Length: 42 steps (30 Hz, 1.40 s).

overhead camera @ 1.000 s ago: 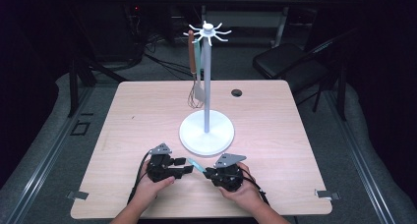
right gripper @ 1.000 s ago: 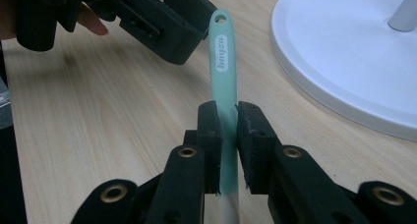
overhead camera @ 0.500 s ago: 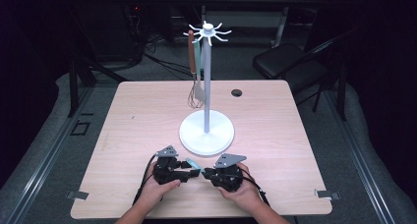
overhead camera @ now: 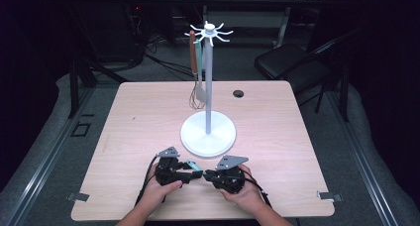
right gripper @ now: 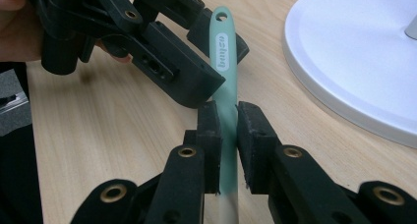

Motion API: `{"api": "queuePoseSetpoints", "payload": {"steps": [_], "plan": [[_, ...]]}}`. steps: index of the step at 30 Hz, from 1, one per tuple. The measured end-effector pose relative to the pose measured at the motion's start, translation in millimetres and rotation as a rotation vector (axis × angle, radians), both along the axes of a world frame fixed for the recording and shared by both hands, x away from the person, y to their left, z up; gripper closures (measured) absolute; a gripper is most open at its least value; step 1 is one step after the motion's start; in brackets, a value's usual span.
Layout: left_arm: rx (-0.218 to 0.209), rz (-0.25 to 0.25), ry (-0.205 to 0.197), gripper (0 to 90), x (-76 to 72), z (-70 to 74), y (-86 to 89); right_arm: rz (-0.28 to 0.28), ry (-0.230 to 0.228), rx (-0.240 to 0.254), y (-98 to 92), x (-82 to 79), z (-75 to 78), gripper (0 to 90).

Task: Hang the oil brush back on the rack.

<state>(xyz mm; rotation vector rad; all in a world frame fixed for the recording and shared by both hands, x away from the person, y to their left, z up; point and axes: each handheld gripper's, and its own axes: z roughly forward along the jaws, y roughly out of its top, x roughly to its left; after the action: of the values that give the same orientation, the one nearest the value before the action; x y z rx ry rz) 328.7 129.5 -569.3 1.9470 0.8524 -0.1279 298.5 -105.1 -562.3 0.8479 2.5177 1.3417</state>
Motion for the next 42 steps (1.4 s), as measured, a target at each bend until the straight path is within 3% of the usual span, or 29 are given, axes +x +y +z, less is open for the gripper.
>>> {"api": "queuePoseSetpoints", "payload": {"steps": [8, 17, 25, 29, 36, 42], "plan": [[-0.023, -0.006, 0.014, 41.7, 1.8, 0.9, 1.9, 0.008, -0.005, 0.002, 0.2, -1.0, 0.3, 80.1], [0.000, 0.025, 0.012, 50.8, 2.2, 0.9, 3.3, 0.005, 0.014, 0.017, 0.4, 0.6, -1.2, 79.6], [-0.026, 0.035, 0.029, 53.3, 2.9, 1.4, 3.9, 0.004, 0.014, 0.018, 0.6, 0.4, -1.3, 79.5], [-0.021, 0.065, 0.028, 52.2, 2.6, 1.1, 0.7, -0.004, 0.007, 0.014, 0.8, 0.4, -1.5, 79.5], [-0.047, 0.098, 0.035, 55.3, 1.2, 1.1, 0.3, -0.005, 0.004, 0.015, 0.5, 0.5, -1.8, 79.1], [-0.059, 0.104, 0.040, 57.4, 1.3, 0.6, -0.1, 0.002, 0.015, 0.003, 1.5, 0.5, -4.1, 73.0]]}}
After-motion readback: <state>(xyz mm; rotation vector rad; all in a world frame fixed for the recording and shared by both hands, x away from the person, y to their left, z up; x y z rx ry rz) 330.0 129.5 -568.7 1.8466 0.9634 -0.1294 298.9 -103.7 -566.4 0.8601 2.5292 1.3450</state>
